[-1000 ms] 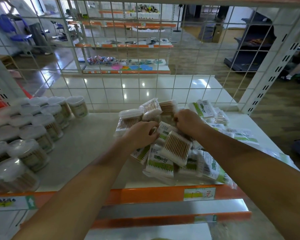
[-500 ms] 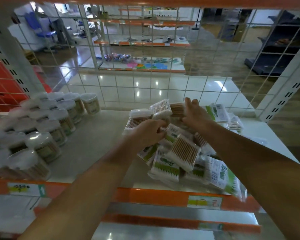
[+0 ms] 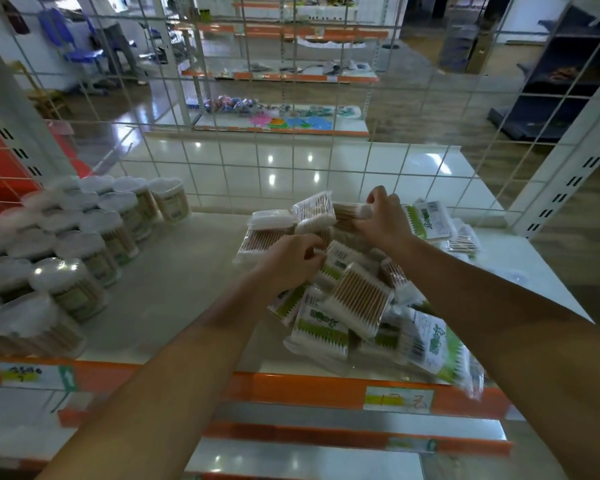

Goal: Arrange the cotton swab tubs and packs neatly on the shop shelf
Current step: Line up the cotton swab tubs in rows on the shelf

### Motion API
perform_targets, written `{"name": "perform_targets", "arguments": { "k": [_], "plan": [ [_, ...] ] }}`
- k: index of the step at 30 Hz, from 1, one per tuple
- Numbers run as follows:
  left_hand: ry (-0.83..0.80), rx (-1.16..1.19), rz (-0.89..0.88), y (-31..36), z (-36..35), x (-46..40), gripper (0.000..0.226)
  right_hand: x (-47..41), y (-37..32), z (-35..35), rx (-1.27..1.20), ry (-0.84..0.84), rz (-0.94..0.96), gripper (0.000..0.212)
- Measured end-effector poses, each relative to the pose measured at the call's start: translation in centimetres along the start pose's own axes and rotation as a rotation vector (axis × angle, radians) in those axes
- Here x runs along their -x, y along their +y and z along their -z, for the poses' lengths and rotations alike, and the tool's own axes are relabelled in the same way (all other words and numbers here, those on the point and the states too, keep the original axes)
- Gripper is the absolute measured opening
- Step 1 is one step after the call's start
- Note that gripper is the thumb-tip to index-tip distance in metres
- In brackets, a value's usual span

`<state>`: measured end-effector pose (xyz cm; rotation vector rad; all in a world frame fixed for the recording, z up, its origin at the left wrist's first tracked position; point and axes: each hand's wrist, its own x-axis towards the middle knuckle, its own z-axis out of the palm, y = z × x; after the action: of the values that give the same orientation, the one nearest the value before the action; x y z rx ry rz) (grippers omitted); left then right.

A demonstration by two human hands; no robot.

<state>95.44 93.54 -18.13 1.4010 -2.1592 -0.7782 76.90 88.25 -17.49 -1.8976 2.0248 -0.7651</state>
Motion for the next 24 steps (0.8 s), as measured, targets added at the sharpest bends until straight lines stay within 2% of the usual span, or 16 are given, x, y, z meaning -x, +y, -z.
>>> {"name": "perform_targets", "arguments": {
  "k": [5,10,14,19,24],
  "plan": [
    [0.057,0.000,0.004,0.2,-0.6,-0.1,0.019,0.8,-0.3,1.1,-0.104,0.084,-0.028,0.036],
    [0.119,0.043,-0.030,0.9,-0.7,-0.3,0.022,1.9,-0.6,1.9,-0.194,0.126,0.028,0.044],
    [0.199,0.144,0.014,1.3,-0.5,-0.8,0.033,3.0,-0.5,2.7,-0.320,0.160,0.053,0.050],
    [0.179,0.239,-0.015,1.7,0.0,-1.6,0.062,4.0,-0.9,4.1,-0.463,0.166,0.118,0.050],
    [0.204,0.310,-0.040,2.3,-0.2,-2.2,0.066,4.5,-1.8,5.4,-0.478,0.142,0.151,0.050]
  ]
}}
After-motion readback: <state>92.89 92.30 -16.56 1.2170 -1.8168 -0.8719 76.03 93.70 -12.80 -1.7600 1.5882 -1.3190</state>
